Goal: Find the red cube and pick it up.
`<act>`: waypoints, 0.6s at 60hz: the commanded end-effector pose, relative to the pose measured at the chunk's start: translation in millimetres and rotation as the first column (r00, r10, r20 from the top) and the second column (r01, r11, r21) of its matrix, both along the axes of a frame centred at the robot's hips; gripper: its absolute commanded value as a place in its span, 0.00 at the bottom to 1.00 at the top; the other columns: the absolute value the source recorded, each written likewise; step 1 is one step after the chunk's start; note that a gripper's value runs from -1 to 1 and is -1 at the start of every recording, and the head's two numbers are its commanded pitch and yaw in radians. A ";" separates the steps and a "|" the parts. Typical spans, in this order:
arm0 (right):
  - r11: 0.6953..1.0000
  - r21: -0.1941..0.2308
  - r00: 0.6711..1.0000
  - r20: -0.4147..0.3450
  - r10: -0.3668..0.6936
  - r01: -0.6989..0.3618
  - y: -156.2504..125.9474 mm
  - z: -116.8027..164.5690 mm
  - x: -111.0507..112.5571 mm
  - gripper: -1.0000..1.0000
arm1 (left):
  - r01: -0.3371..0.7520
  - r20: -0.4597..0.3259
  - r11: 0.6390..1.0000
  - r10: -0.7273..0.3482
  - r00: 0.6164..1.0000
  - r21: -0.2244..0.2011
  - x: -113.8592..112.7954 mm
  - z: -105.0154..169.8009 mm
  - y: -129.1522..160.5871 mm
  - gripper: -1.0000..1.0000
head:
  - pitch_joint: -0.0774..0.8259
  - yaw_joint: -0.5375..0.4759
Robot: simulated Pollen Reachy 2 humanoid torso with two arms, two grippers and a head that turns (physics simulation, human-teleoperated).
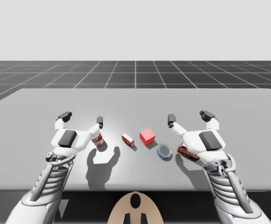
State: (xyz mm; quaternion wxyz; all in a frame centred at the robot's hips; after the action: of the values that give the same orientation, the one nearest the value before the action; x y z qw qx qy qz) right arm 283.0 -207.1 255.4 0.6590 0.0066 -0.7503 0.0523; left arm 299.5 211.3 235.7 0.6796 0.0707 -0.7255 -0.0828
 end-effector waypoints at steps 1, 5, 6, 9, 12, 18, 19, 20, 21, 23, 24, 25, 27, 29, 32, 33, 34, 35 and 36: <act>0.999 0.019 0.999 0.002 -0.034 0.034 4.3 -3.2 -0.2 0.00 | 0.000 0.000 1.000 0.000 1.000 0.001 -0.2 0.0 -0.3 0.00 | 0.10 0.53; 1.000 0.013 1.000 0.001 -0.020 0.020 7.2 -2.6 -0.6 0.00 | -0.001 0.001 1.000 0.001 1.000 0.000 -0.2 0.0 -0.4 0.00 | 0.12 0.53; 1.000 0.004 1.000 0.005 -0.019 0.019 8.1 -2.8 -0.4 0.00 | -0.001 0.001 1.000 0.001 1.000 -0.001 -0.3 0.1 -0.3 0.00 | 0.12 0.53; 1.000 -0.001 1.000 -0.003 -0.019 0.019 8.4 -3.0 -0.4 0.00 | -0.001 0.000 1.000 0.001 1.000 -0.002 -0.3 0.1 -0.3 0.00 | 0.14 0.53; 1.000 0.001 1.000 -0.009 -0.023 0.023 8.7 -3.0 -0.1 0.00 | 0.000 0.000 1.000 0.000 1.000 -0.002 -0.4 0.2 -0.3 0.00 | 0.17 0.53; 0.999 -0.010 0.999 0.000 -0.041 0.041 9.6 -3.2 0.0 0.00 | 0.000 0.000 1.000 0.000 1.000 0.000 -0.4 -0.2 -0.3 0.00 | 0.27 0.52; 0.998 -0.023 0.998 0.001 -0.057 0.057 10.3 -3.1 0.5 0.00 | 0.000 0.000 1.000 0.000 1.000 0.000 -0.4 -0.2 -0.3 0.00 | 0.28 0.52; 0.998 -0.041 0.998 0.001 -0.058 0.058 10.5 -3.5 0.7 0.00 | 0.000 0.000 1.000 0.000 1.000 0.000 -0.3 -0.1 -0.3 0.00 | 0.32 0.52; 0.997 -0.044 0.998 0.002 -0.062 0.062 10.5 -3.7 0.7 0.00 | -0.001 0.000 1.000 0.001 1.000 0.000 -0.3 -0.1 -0.2 0.00 | 0.33 0.52; 0.997 -0.039 0.998 0.003 -0.060 0.060 10.6 -3.9 1.0 0.00 | -0.001 -0.001 1.000 0.001 1.000 0.001 -0.2 -0.1 -0.2 0.00 | 0.35 0.51; 0.997 -0.043 0.998 0.003 -0.061 0.061 11.0 -4.2 1.0 0.00 | -0.001 -0.001 1.000 0.001 1.000 0.001 -0.1 -0.1 -0.2 0.00 | 0.37 0.51; 0.997 -0.056 0.998 0.007 -0.059 0.060 11.6 -4.7 0.8 0.00 | -0.001 -0.001 1.000 0.001 1.000 0.001 -0.1 -0.1 -0.2 0.00 | 0.40 0.51; 0.996 -0.070 0.998 0.016 -0.062 0.063 12.0 -5.1 0.8 0.00 | 0.000 -0.002 1.000 0.000 1.000 0.002 0.0 -0.1 -0.2 0.00 | 0.43 0.51; 0.996 -0.062 0.998 0.012 -0.056 0.057 12.3 -5.2 0.8 0.00 | 0.002 -0.003 1.000 -0.002 1.000 0.003 0.0 -0.2 -0.5 0.00 | 0.46 0.51; 0.996 -0.067 0.999 0.013 -0.052 0.053 12.7 -5.9 1.0 0.00 | 0.004 -0.005 1.000 -0.004 1.000 0.006 0.1 -0.4 -0.6 0.00 | 0.50 0.52; 0.996 -0.069 0.999 0.014 -0.053 0.054 12.8 -6.1 1.0 0.00 | 0.004 -0.005 1.000 -0.004 1.000 0.006 0.1 -0.5 -0.6 0.00 | 0.51 0.52; 0.996 -0.069 0.999 0.015 -0.053 0.053 12.9 -6.3 1.1 0.00 | 0.005 -0.005 1.000 -0.005 1.000 0.007 0.1 -0.5 -0.7 0.00 | 0.52 0.52; 0.997 -0.068 0.999 0.009 -0.041 0.041 13.0 -6.3 1.2 0.00 | 0.006 -0.005 1.000 -0.006 1.000 0.007 0.2 -0.4 -0.8 0.00 | 0.55 0.52; 0.997 -0.067 0.999 0.008 -0.040 0.040 13.0 -6.3 1.3 0.00 | 0.006 -0.005 1.000 -0.006 1.000 0.007 0.2 -0.3 -0.8 0.00 | 0.56 0.52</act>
State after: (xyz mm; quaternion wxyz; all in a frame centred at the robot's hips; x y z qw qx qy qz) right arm 284.2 -197.9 251.2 0.6562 -0.0338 -0.7513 0.0612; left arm 299.6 211.3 235.6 0.6802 0.0719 -0.7244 -0.0859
